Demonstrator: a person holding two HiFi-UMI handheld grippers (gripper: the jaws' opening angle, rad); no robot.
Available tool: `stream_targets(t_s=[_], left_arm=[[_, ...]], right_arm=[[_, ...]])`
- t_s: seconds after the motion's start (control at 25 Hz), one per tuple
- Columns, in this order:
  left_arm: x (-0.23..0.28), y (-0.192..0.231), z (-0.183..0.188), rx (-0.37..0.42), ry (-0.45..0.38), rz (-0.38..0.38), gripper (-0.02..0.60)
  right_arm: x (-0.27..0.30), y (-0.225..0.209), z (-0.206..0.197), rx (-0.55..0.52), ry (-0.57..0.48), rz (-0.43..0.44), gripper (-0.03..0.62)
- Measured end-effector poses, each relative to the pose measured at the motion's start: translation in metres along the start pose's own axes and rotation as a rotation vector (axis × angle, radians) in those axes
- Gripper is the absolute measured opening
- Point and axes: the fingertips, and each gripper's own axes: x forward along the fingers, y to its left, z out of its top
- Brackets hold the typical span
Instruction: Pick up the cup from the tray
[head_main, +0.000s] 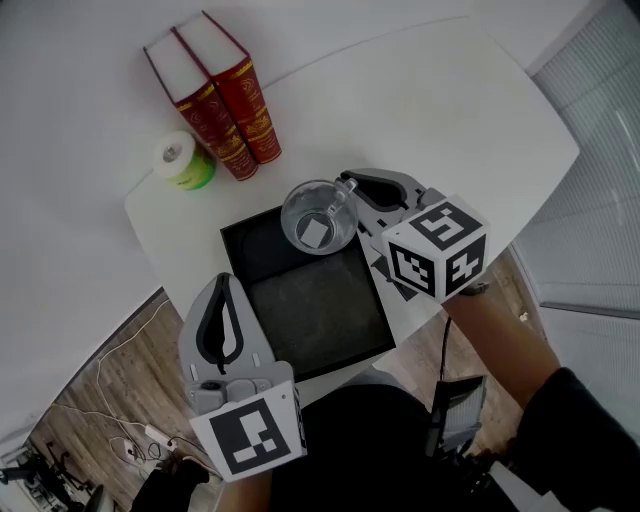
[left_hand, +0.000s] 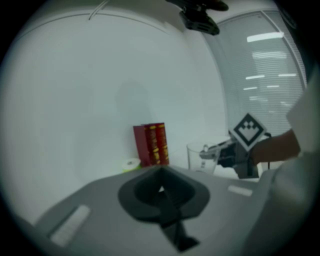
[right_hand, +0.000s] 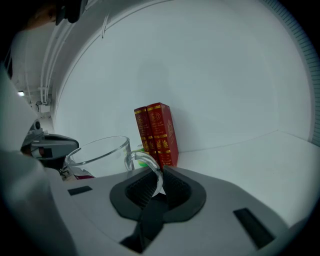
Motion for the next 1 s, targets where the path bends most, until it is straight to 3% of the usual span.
stream_targets(t_s=[0.64,1.0], left_arm=[[-0.023,-0.002,0.018,-0.007,-0.065,0.013,0.005],[-0.034,-0.017,0.024,0.009,-0.101,-0.018,0.005]], right_arm=[[-0.062,0.034,0.051,0.041,-0.03,0.124,0.043],[-0.108,0.035,0.068,0.025,-0.049,0.112,0.043]])
